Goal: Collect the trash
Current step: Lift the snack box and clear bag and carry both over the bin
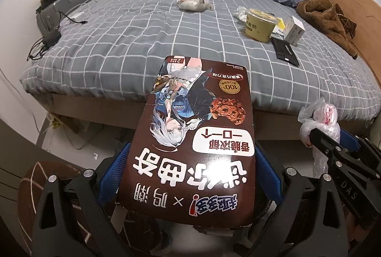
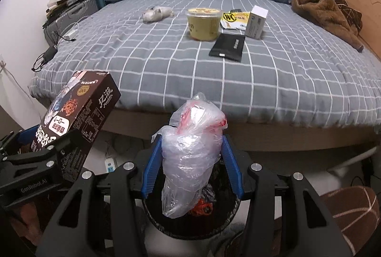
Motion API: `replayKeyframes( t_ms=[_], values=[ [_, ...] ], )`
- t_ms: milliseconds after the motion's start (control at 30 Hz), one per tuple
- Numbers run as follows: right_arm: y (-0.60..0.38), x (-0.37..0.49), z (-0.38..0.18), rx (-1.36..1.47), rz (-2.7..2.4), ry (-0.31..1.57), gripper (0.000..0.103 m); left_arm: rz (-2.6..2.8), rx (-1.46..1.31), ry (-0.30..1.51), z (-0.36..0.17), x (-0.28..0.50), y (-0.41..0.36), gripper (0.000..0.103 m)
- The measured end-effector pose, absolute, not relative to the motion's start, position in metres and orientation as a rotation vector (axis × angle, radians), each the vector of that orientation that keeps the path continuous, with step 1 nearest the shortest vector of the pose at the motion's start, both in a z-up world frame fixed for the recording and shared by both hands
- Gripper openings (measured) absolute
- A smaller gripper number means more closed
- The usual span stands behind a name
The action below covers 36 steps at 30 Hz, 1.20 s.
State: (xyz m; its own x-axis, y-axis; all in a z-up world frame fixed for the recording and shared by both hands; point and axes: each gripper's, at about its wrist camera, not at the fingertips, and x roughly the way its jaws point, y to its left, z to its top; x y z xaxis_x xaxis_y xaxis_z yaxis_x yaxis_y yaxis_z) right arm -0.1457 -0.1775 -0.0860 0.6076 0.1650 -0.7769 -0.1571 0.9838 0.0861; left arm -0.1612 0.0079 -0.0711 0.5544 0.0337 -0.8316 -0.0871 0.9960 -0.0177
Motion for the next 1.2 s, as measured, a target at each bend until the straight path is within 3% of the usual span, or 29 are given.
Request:
replayKeyframes(
  t_ms=[500, 1200],
  values=[
    [-0.18, -0.179, -0.107, -0.006, 0.171, 0.995, 0.048, 0.064, -0.058, 1.072, -0.088, -0.192, 0.0, 0.093],
    [-0.178, -0.149, -0.184, -0.012, 0.124, 1.154, 0.048, 0.051, -0.022, 1.182, -0.168, -0.157, 0.002, 0.093]
  ],
)
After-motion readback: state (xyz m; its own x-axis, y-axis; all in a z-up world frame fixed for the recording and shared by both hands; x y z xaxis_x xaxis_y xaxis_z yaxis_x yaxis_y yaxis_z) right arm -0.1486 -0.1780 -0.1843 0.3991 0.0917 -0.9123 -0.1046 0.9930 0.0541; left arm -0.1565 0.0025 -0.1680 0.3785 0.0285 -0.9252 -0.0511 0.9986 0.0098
